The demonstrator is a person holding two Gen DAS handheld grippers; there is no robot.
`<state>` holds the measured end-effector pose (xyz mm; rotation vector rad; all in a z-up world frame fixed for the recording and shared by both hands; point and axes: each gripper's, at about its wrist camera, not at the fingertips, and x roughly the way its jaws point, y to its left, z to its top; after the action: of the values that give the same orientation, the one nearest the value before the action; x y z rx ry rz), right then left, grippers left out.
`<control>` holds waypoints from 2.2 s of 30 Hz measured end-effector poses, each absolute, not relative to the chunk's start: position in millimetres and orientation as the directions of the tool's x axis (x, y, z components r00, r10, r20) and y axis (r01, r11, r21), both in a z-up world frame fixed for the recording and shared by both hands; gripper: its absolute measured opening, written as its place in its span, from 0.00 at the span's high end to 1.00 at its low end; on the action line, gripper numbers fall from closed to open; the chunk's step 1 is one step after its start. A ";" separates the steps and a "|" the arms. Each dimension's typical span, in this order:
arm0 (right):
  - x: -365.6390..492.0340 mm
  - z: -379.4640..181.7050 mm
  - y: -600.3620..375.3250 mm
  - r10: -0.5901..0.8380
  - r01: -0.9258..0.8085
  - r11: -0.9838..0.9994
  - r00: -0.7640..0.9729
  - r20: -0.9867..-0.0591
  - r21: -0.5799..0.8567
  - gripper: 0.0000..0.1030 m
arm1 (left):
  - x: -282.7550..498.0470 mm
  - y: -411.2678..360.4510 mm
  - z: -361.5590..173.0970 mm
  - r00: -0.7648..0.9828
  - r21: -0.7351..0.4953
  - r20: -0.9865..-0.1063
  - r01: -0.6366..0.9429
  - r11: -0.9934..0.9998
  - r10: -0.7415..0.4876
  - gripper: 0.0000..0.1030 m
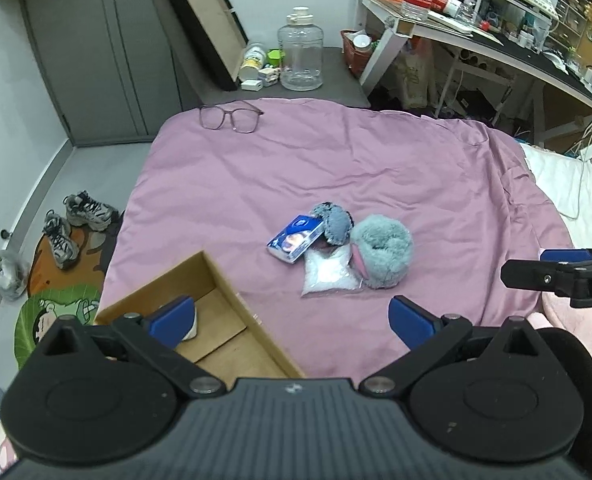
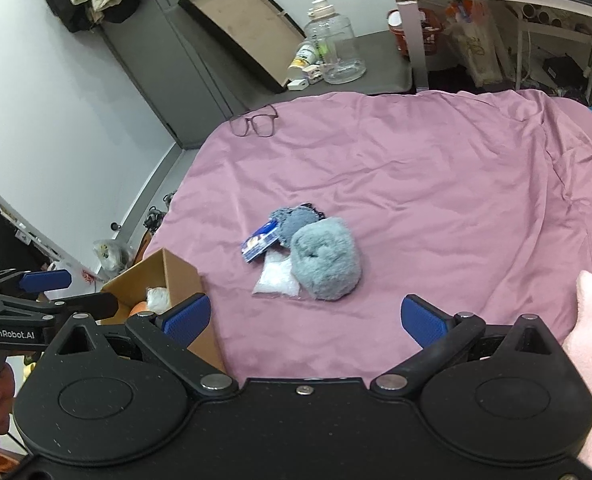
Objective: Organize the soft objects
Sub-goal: 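Withdraw both tools from the box back toward the remaining items, then lower the right tool onto the grey-blue fluffy plush and grasp it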
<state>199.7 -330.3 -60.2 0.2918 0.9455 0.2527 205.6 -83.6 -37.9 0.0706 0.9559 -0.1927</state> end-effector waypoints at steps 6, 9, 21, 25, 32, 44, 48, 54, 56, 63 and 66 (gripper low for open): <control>212.5 -63.1 -347.6 0.352 -0.062 0.920 0.560 -0.750 0.386 0.09 | 223.5 -99.6 -41.5 0.548 -0.047 -0.822 0.208 0.977 -0.157 0.02; 221.1 -66.1 -353.7 0.358 -0.051 0.916 0.551 -0.754 0.398 0.12 | 233.2 -106.0 -44.8 0.542 -0.072 -0.821 0.215 0.974 -0.180 0.03; 263.8 -100.3 -363.6 0.409 -0.032 0.891 0.487 -0.772 0.452 0.35 | 282.9 -132.8 -80.9 0.467 -0.146 -0.850 0.235 0.961 -0.243 0.32; 278.5 -112.1 -362.3 0.426 -0.032 0.883 0.476 -0.769 0.468 0.37 | 300.6 -135.6 -96.8 0.439 -0.179 -0.860 0.218 0.959 -0.260 0.42; 305.7 -139.7 -355.8 0.456 -0.022 0.868 0.428 -0.780 0.496 0.48 | 323.3 -144.0 -128.9 0.383 -0.230 -0.876 0.204 0.952 -0.294 0.53; 336.2 -176.5 -352.6 0.498 0.012 0.843 0.361 -0.788 0.538 0.57 | 353.5 -153.7 -177.2 0.290 -0.314 -0.889 0.178 0.933 -0.354 0.71; 343.7 -186.9 -351.1 0.493 0.026 0.845 0.345 -0.798 0.534 0.62 | 362.9 -154.0 -189.8 0.277 -0.323 -0.892 0.163 0.932 -0.357 0.72; 347.8 -196.0 -344.8 0.478 0.058 0.854 0.306 -0.823 0.518 0.84 | 367.5 -158.4 -203.5 0.253 -0.352 -0.890 0.152 0.924 -0.380 0.81; 347.1 -192.4 -342.0 0.461 0.049 0.866 0.311 -0.831 0.498 0.87 | 366.8 -160.9 -201.8 0.262 -0.343 -0.890 0.156 0.926 -0.374 0.83; 340.7 -176.0 -341.1 0.426 0.049 0.884 0.322 -0.845 0.465 0.89 | 357.8 -165.5 -187.0 0.284 -0.335 -0.881 0.187 0.923 -0.378 0.85; 335.0 -165.7 -339.4 0.407 0.047 0.894 0.328 -0.853 0.445 0.89 | 350.2 -169.9 -178.9 0.289 -0.325 -0.882 0.195 0.925 -0.371 0.85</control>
<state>335.0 -339.4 -165.7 0.4301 1.2240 0.2451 350.2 -169.9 -178.9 -0.1661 1.2213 -0.3801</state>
